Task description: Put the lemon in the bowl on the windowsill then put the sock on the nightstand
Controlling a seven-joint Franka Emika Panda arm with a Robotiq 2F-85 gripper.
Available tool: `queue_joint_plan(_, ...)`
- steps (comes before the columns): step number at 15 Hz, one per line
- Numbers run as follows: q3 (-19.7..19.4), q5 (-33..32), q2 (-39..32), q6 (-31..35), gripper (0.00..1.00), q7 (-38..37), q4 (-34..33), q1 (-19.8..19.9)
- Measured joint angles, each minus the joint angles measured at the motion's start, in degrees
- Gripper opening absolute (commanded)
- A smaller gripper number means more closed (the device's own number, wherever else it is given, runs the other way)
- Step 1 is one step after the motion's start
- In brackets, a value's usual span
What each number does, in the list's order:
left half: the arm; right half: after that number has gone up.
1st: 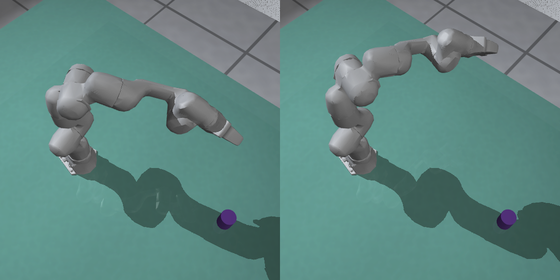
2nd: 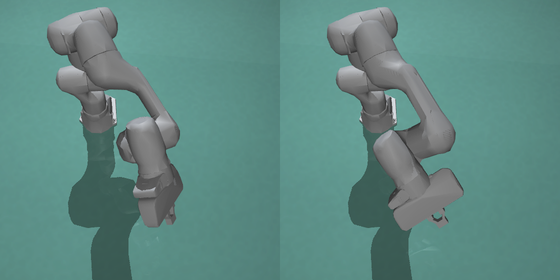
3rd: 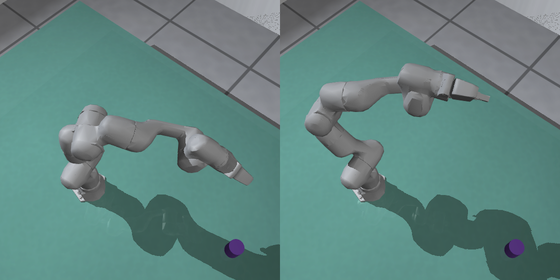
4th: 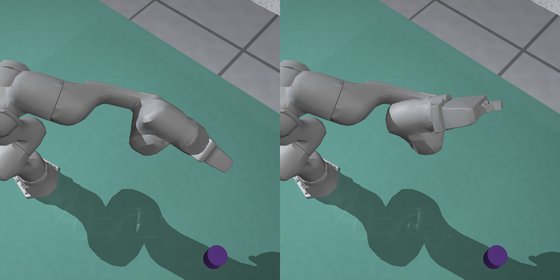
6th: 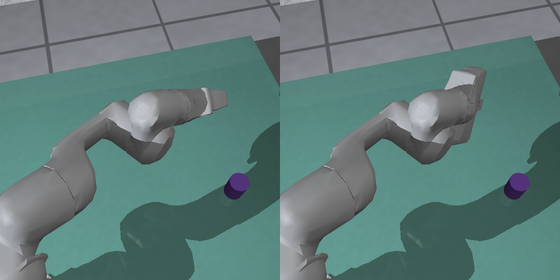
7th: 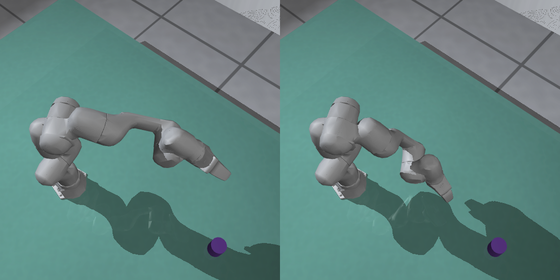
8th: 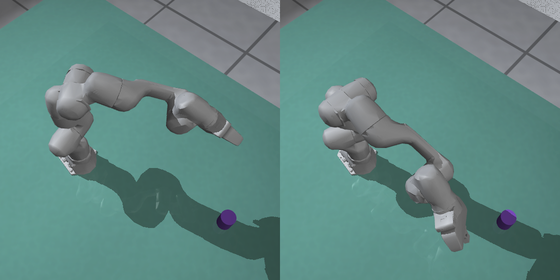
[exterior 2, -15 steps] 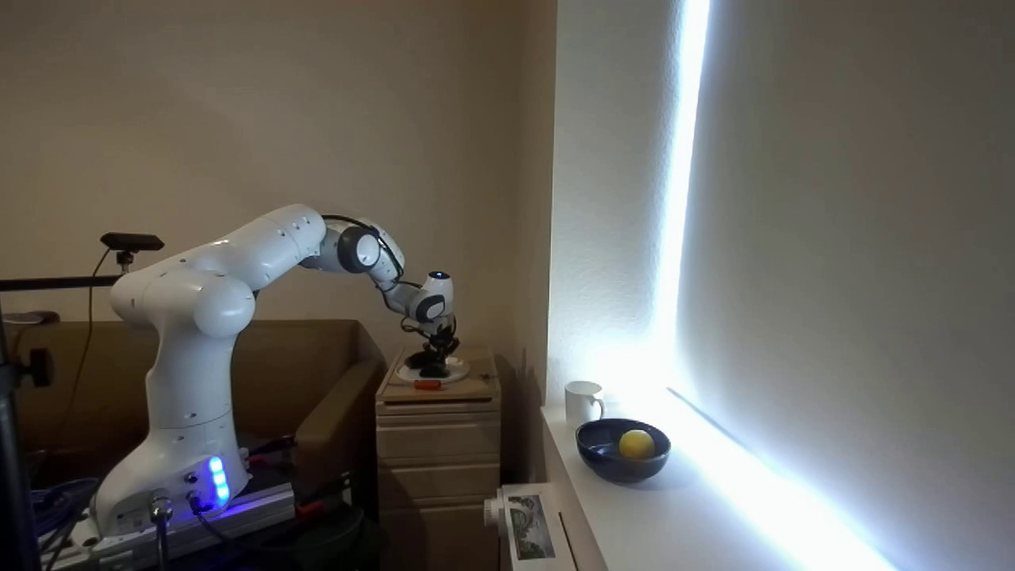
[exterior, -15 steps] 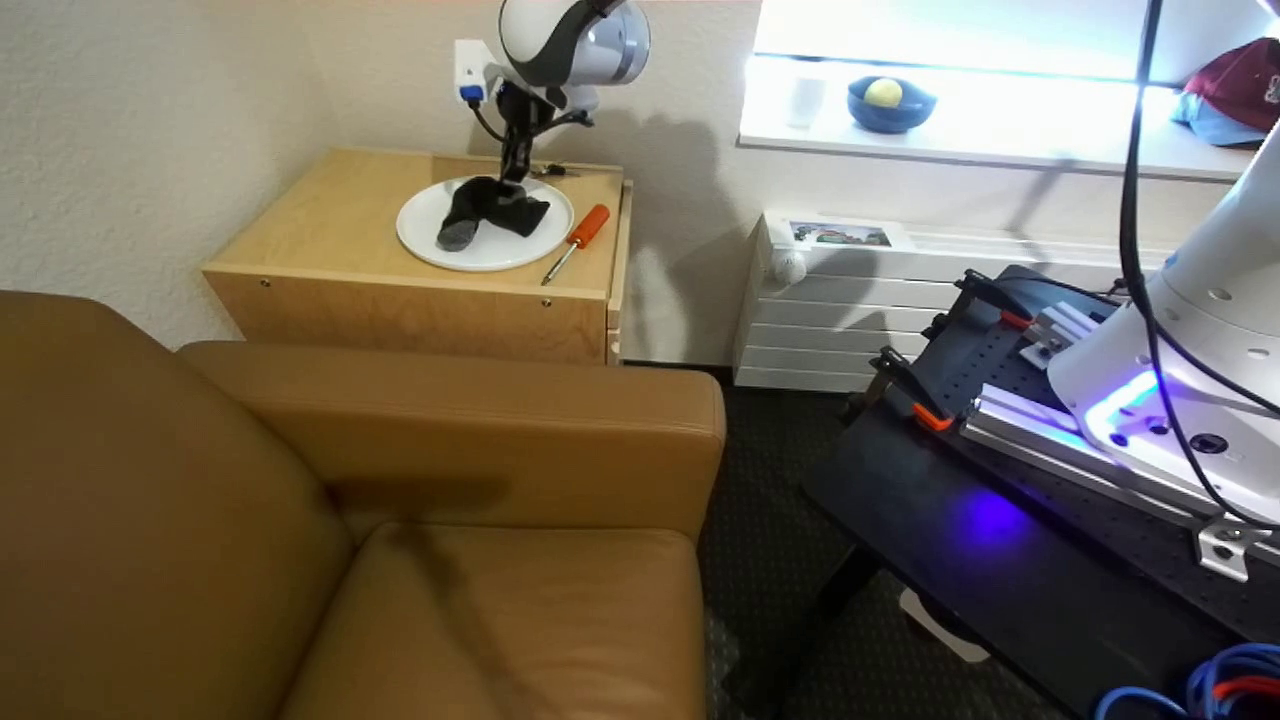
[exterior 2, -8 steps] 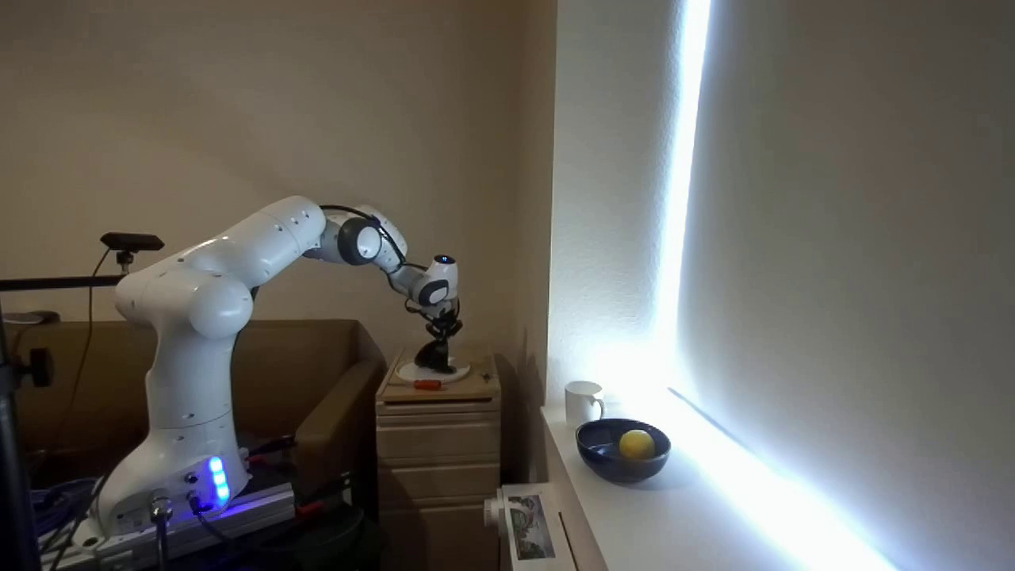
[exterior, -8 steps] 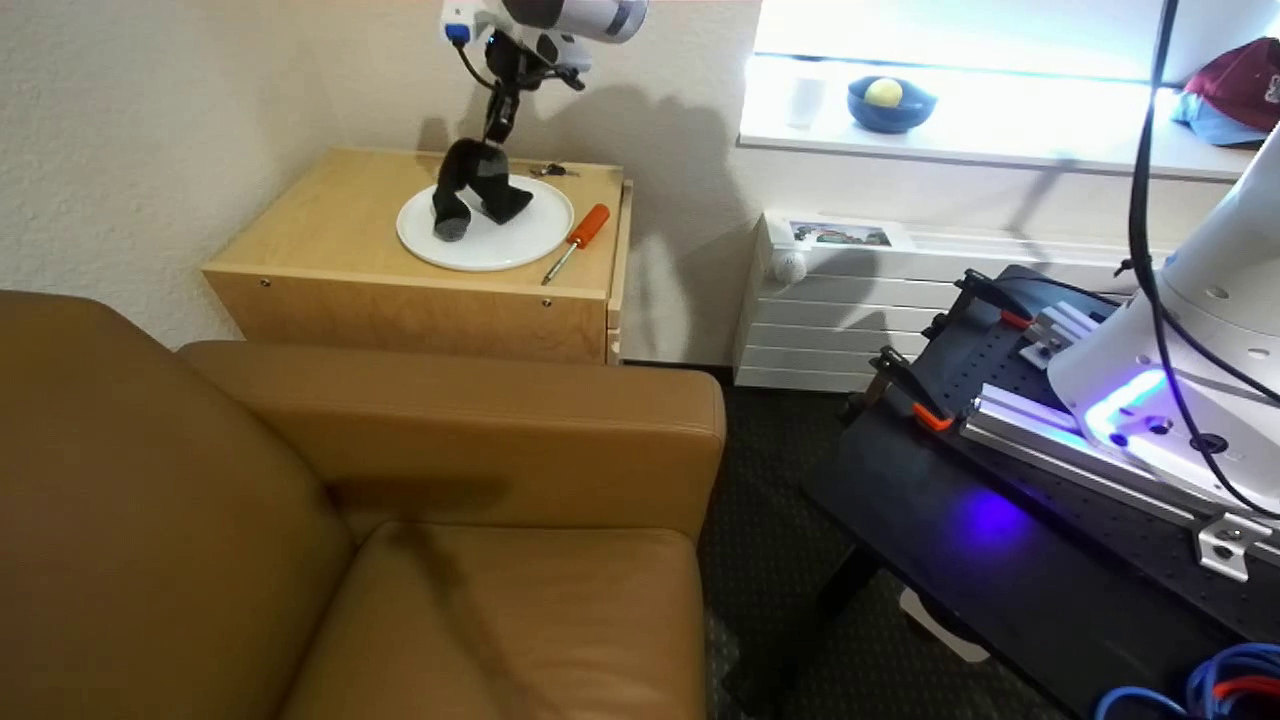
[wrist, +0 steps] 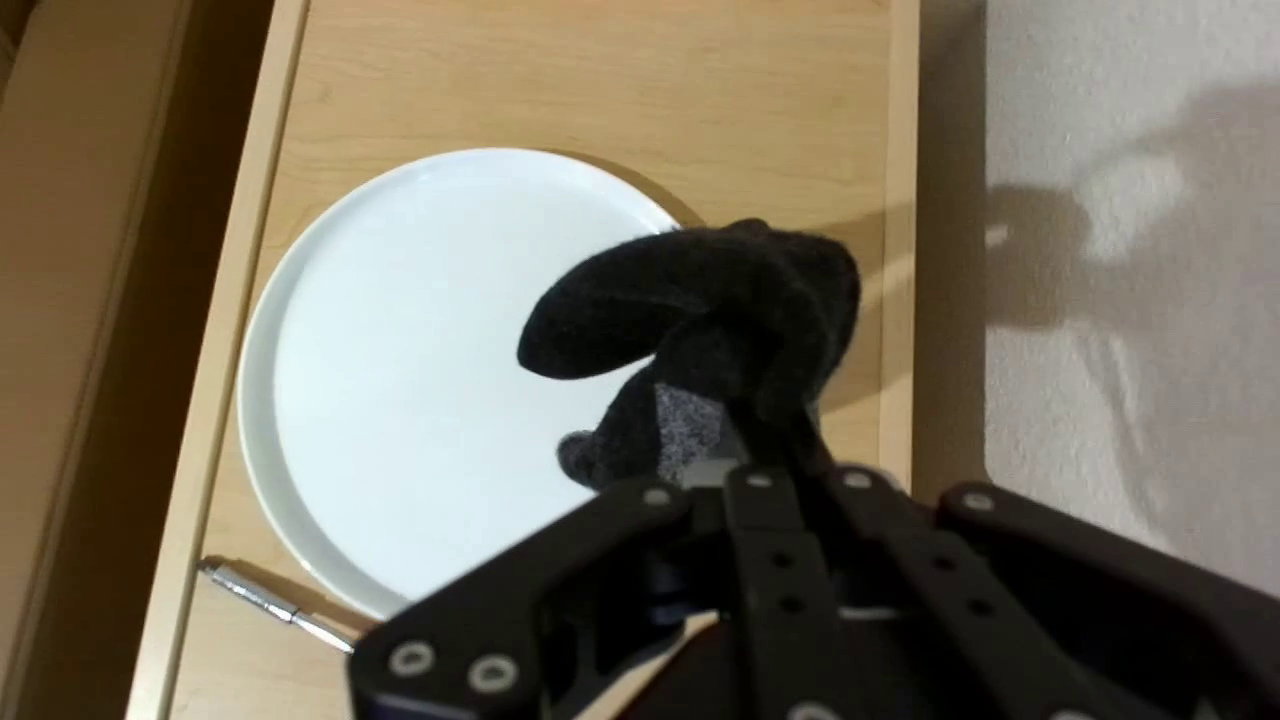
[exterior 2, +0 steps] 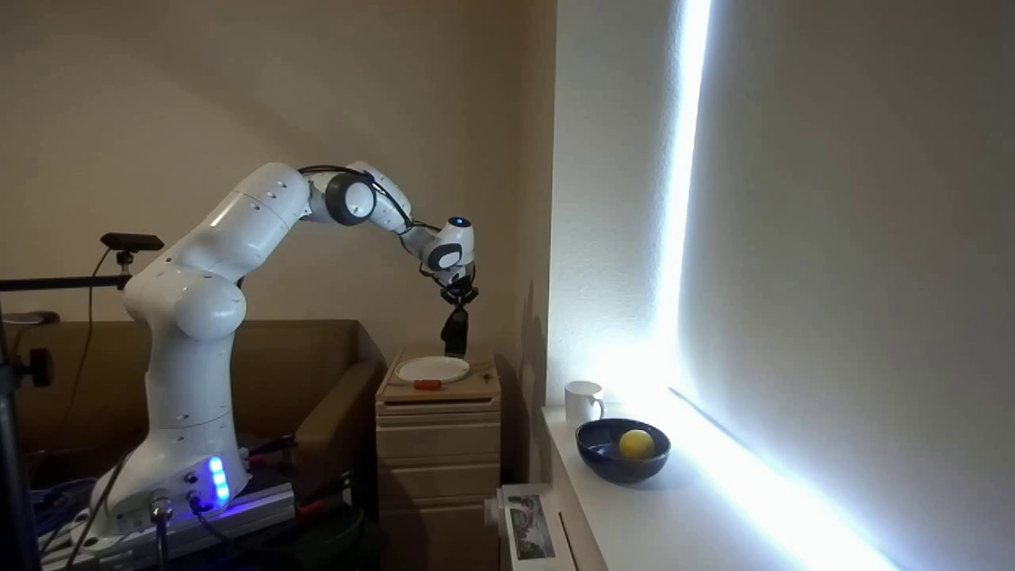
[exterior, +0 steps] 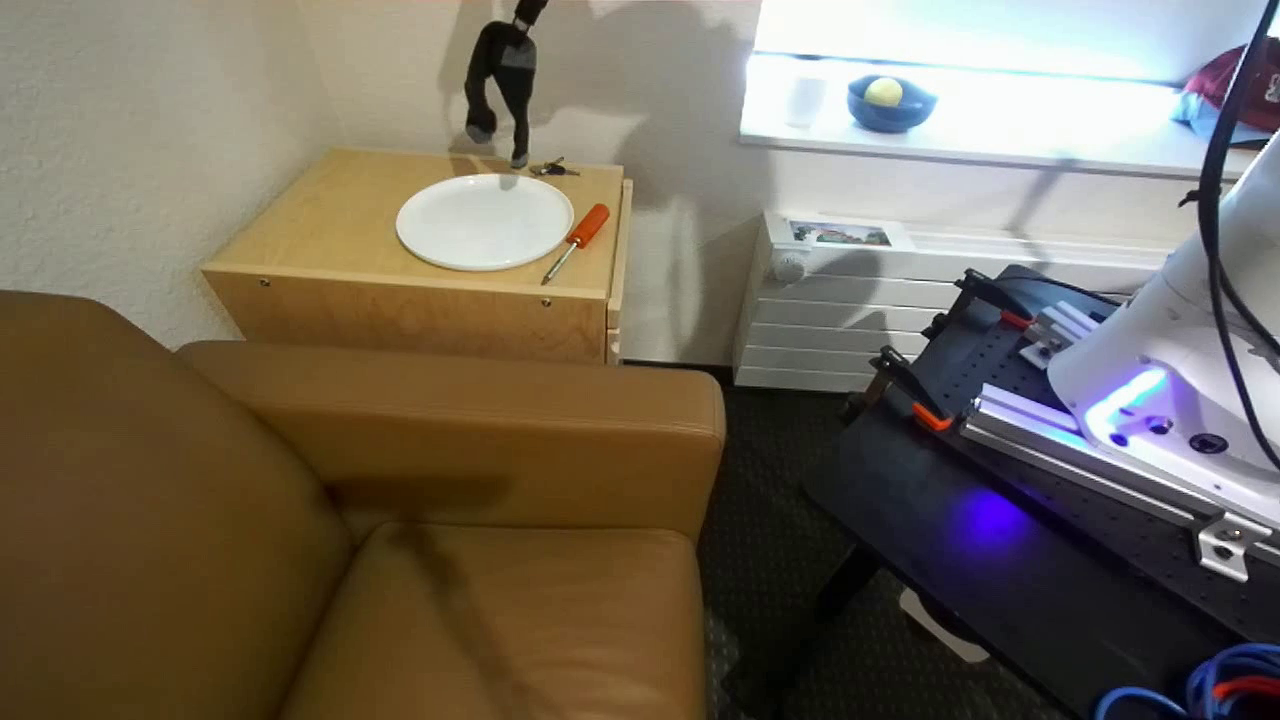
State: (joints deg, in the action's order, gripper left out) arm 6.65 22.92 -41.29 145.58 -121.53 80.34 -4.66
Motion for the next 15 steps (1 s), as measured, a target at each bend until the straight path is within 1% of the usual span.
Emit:
queue_joint_plan(4,-0.7,2.8,7.3,-4.3,0.01,0.0,8.7,3.7)
queue_joint_plan(7,-2.0,3.8,10.8,-6.3,0.01,-0.1,14.1,4.7)
queue_joint_plan(12,-4.7,3.6,11.5,-6.2,0.01,-1.2,20.1,4.3)
queue_joint_plan(15,-5.0,3.6,9.9,-3.1,0.01,-1.5,21.5,4.1)
